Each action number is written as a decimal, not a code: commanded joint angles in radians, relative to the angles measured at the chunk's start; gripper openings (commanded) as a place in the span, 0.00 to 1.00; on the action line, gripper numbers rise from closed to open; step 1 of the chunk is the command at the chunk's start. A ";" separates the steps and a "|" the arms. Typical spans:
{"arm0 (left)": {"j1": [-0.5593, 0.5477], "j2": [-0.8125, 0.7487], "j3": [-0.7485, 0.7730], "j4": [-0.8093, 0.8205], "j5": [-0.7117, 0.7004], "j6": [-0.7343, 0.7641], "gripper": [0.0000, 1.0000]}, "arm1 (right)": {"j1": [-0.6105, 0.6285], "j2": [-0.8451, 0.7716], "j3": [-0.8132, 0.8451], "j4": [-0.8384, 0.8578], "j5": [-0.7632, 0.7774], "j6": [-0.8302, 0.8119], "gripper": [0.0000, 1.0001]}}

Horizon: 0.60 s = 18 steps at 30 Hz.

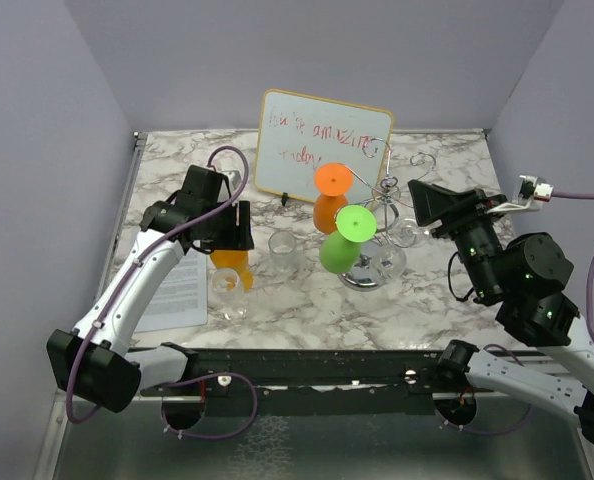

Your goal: Place the wine glass upside down on the wine glass rack

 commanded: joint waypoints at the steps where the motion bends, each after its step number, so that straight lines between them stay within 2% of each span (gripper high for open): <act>1: -0.006 0.023 -0.021 0.008 0.042 0.013 0.64 | 0.007 -0.008 0.010 -0.023 0.020 0.010 0.60; 9: -0.091 0.083 -0.051 0.067 -0.125 -0.056 0.56 | 0.006 -0.003 0.017 -0.009 0.041 -0.019 0.60; 14: -0.094 0.113 -0.033 0.074 -0.204 -0.049 0.39 | 0.005 0.010 0.028 -0.006 0.015 -0.020 0.60; 18: -0.094 0.136 -0.023 0.079 -0.220 -0.037 0.16 | 0.006 0.021 0.026 -0.002 0.012 -0.016 0.60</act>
